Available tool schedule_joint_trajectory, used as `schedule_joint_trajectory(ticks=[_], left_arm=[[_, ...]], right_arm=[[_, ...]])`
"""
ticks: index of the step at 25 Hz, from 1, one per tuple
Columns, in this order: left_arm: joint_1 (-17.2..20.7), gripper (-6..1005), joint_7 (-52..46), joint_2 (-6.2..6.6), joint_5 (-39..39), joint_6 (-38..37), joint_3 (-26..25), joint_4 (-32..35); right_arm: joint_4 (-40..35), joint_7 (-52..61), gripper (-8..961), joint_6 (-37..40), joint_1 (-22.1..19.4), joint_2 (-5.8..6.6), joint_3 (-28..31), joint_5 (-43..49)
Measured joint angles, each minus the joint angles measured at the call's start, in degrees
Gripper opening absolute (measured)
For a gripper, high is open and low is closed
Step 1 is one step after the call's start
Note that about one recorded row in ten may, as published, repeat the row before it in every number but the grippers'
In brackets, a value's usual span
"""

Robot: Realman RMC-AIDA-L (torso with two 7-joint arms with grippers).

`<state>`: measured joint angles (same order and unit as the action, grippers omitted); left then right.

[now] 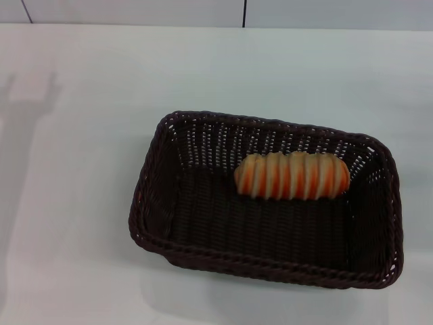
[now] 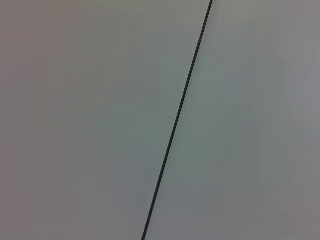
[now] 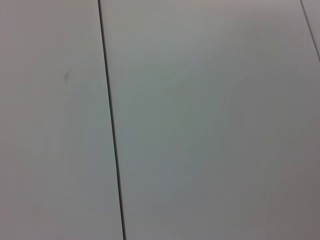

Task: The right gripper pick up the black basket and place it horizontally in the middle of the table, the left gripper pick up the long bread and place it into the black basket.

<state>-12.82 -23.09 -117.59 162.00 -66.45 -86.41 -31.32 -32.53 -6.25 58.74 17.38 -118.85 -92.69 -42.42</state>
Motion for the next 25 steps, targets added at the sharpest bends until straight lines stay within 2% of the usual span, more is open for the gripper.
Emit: schedule_joint_trajectory(ticks=[7, 14, 19, 25], left_arm=[[0.22, 860, -0.12, -0.07, 0.04, -1.56, 0.32, 2.03], [-0.17, 860, 0.31, -0.23, 0.09, -1.92, 0.47, 3.03], [0.05, 860, 0.4, -0.26, 0.17, -2.37, 0.52, 3.83], [-0.28, 860, 0.37, -0.27, 0.17, -2.65, 0.34, 5.33]], right_arm=[[0.54, 0.09, 822, 0.06, 1.04, -0.02, -0.39, 0.0], [5.7, 0.09, 823, 1.47, 6.68, 0.01, -1.08, 1.15], [7.32, 0.09, 824, 1.71, 9.27, -0.02, -1.09, 1.98], [7.42, 0.08, 824, 1.79, 9.71, -0.27, -1.37, 3.81]])
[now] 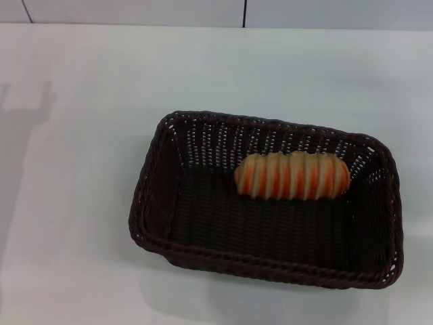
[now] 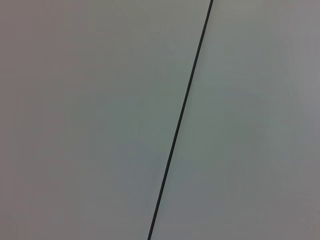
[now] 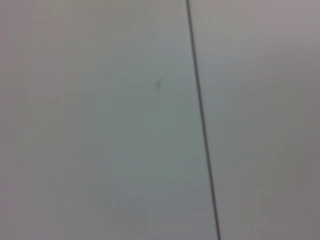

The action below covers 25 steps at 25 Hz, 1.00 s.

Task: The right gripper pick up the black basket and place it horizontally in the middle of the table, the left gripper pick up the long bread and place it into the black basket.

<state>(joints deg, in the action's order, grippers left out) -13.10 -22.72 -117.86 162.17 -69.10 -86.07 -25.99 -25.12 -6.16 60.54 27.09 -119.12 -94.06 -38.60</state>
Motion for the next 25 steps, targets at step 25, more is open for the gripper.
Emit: schedule_joint_trajectory(ticks=[25], left_arm=[[-0.13, 860, -1.2, -0.17, -0.01, -1.67, 0.29, 0.55]], right_arm=[[2.9, 2.3, 824, 0.02, 1.84, 0.11, -0.21, 0.1]])
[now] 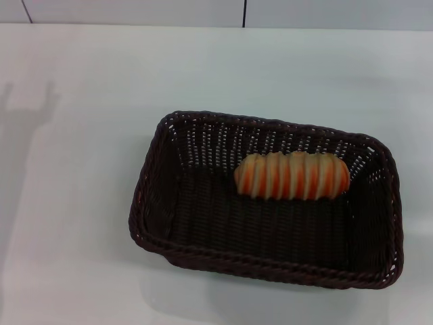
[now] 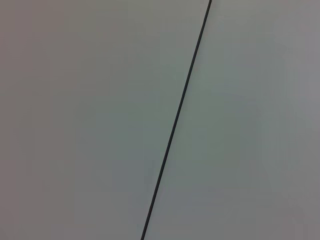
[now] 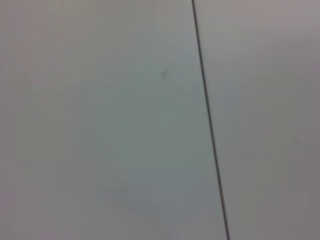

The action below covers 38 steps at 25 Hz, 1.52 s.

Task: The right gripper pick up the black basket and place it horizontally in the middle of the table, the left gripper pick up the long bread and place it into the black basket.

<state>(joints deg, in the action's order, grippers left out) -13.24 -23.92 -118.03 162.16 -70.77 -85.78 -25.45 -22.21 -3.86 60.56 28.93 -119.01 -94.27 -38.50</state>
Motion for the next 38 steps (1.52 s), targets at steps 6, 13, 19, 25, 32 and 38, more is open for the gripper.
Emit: schedule_joint_trajectory(ticks=[6, 13, 19, 25, 32, 38], left_arm=[[0.12, 860, -0.05, -0.25, 0.01, -1.19, 0.0, 0.14], [0.25, 860, -0.16, -0.25, 0.0, -1.46, 0.0, 0.45], [-0.61, 860, -0.16, -0.29, 0.01, -1.2, 0.0, 2.01], [-1.45, 860, -0.16, -0.09, -0.01, -1.43, -0.25, 2.98], [-2.08, 860, -0.94, -0.09, -0.06, -1.45, -0.42, 3.22], [-2.67, 860, -1.01, -0.07, -0.2, -1.27, -0.57, 3.33]], right_arm=[[1.38, 0.0, 823, -0.02, 1.34, -0.01, 0.19, 0.01], [1.27, 0.03, 823, 0.3, 1.12, -0.11, 0.31, -0.2], [1.62, 0.71, 824, 0.41, 0.69, -0.19, 0.01, -0.13], [3.92, 0.74, 824, 1.15, 0.6, -0.4, -0.03, -0.07], [5.02, 0.83, 823, 1.32, 0.08, -0.61, -0.03, -0.28], [6.24, 0.93, 823, 0.87, 0.96, -0.61, -0.23, -0.05]])
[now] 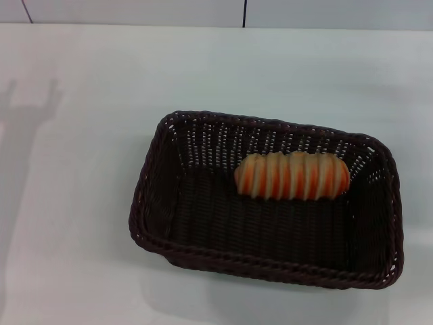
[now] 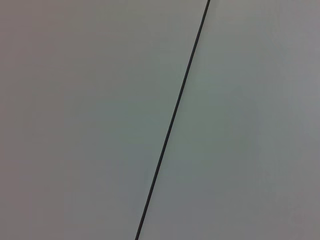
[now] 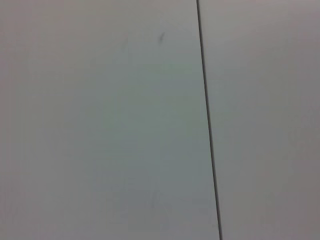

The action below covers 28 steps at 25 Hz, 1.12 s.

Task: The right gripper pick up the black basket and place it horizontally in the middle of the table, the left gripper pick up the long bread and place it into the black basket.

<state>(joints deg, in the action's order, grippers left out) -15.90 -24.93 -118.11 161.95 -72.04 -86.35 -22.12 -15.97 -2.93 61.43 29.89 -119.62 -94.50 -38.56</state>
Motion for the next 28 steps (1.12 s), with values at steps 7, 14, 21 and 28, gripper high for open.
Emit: schedule_joint_trajectory(ticks=[7, 14, 21, 28], left_arm=[[-0.11, 860, -0.07, 0.02, 0.03, -0.22, 0.02, 0.06], [0.08, 860, -0.67, -0.05, -0.12, -0.27, 0.14, 0.23], [-0.08, 860, -0.78, -0.09, 0.06, -0.04, 0.45, 0.61], [-0.23, 860, -0.81, -0.11, -0.02, 0.18, 0.17, 1.17]], right_arm=[[0.02, 0.47, 823, 0.04, -0.28, 0.0, -0.08, -0.27], [0.2, 0.48, 823, -0.09, -0.23, 0.16, -0.07, -0.4], [0.56, 0.48, 824, -0.11, -0.48, 0.19, -0.06, -0.06], [0.99, 0.48, 824, -0.22, -0.51, 0.08, -0.66, 0.03]])
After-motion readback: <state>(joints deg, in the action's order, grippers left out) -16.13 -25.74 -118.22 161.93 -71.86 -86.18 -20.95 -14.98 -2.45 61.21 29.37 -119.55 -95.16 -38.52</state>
